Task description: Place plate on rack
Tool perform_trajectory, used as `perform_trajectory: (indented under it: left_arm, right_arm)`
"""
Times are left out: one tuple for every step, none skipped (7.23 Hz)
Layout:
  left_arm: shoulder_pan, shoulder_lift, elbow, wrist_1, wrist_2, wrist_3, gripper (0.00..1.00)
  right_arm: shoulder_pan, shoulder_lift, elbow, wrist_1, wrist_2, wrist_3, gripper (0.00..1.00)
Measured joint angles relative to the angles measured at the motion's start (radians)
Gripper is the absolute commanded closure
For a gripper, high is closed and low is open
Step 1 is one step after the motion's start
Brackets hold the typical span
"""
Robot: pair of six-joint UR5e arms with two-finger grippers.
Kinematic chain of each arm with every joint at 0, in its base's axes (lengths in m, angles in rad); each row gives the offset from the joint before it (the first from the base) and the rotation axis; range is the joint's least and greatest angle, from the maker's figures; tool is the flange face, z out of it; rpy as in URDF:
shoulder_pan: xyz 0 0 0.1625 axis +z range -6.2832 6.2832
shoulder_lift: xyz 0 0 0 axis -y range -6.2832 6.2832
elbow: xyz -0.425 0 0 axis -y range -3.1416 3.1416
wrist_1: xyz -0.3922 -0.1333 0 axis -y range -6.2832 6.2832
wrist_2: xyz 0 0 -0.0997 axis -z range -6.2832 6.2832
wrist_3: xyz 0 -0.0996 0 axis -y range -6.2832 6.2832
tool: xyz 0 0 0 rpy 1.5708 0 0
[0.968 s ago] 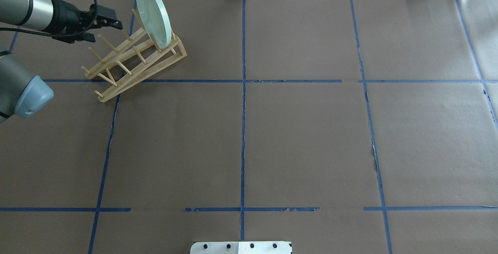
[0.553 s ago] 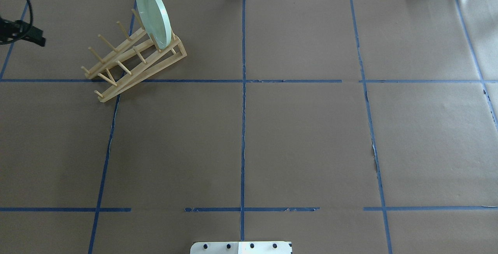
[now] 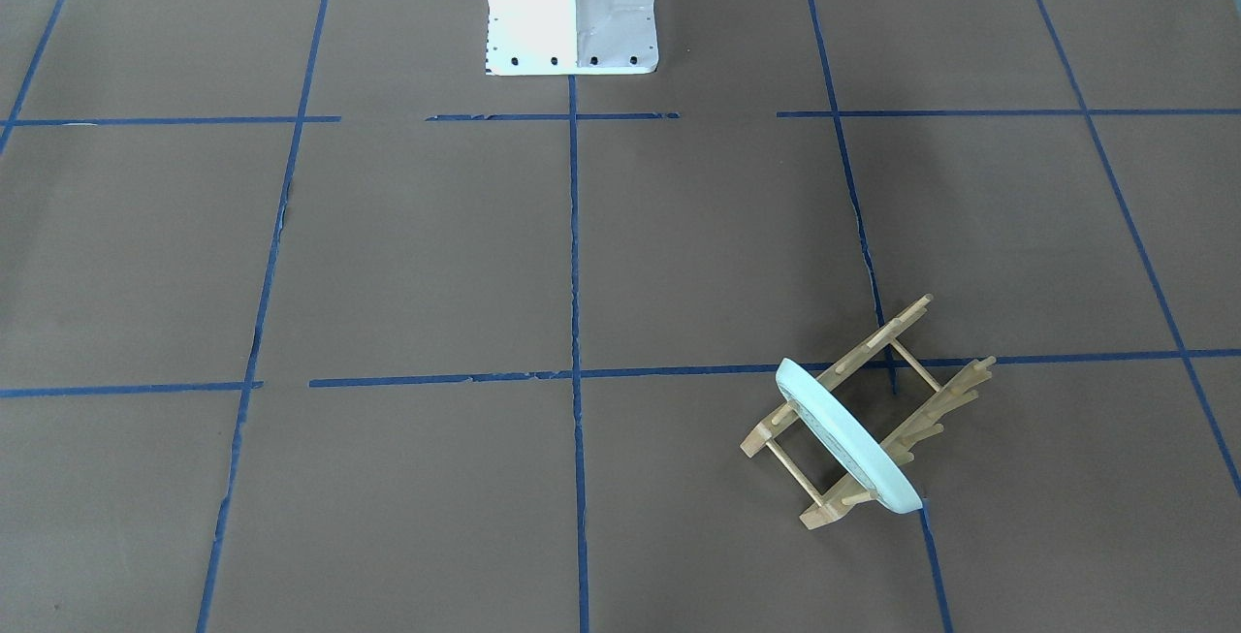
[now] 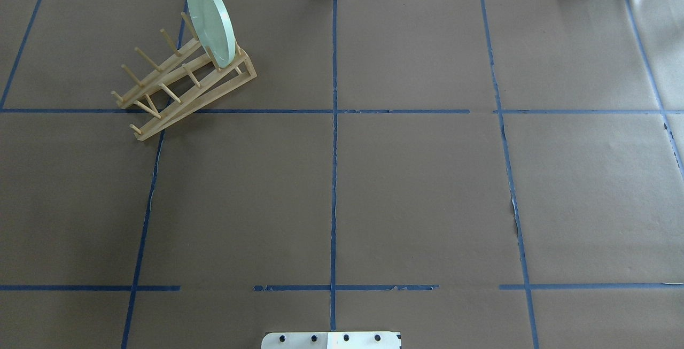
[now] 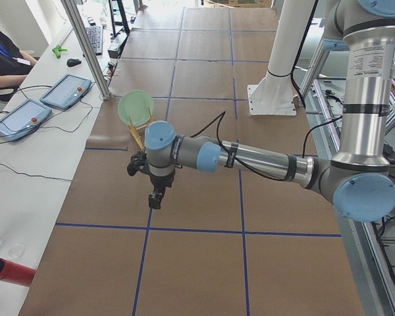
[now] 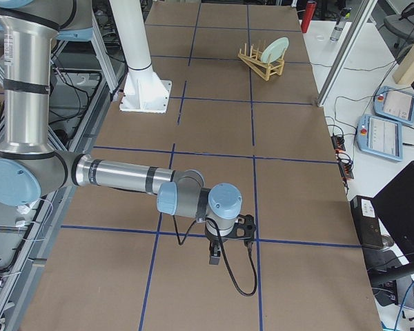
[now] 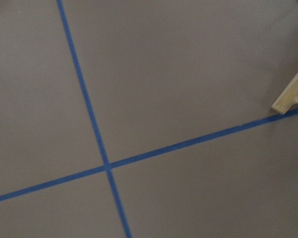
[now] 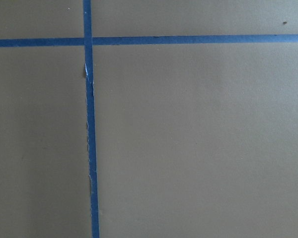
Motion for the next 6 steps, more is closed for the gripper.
perform_trajectory:
  left_arm:
    - [-0.032,0.032,0.023,0.000,-0.037,0.021,0.00]
    - [-0.052,0.046,0.031,-0.001,-0.050,0.028,0.00]
    - [-0.062,0.050,0.033,-0.001,-0.053,0.032,0.00]
    - [-0.065,0.049,0.035,-0.002,-0.052,0.034,0.00]
    - [-0.066,0.047,0.038,-0.003,-0.051,0.036,0.00]
    - [-0.067,0.044,0.039,-0.005,-0.051,0.037,0.00]
  right_arm:
    - [0.000,0.000,0.000,0.000,0.000,0.000,0.00]
    - [0.000,0.000,-0.001,0.000,0.000,0.000,0.00]
    - [-0.001,0.000,-0.001,0.000,0.000,0.000,0.00]
    - [0.000,0.000,-0.001,0.000,0.000,0.000,0.00]
    - [0.000,0.000,-0.001,0.000,0.000,0.000,0.00]
    - [0.000,0.000,-0.001,0.000,0.000,0.000,0.00]
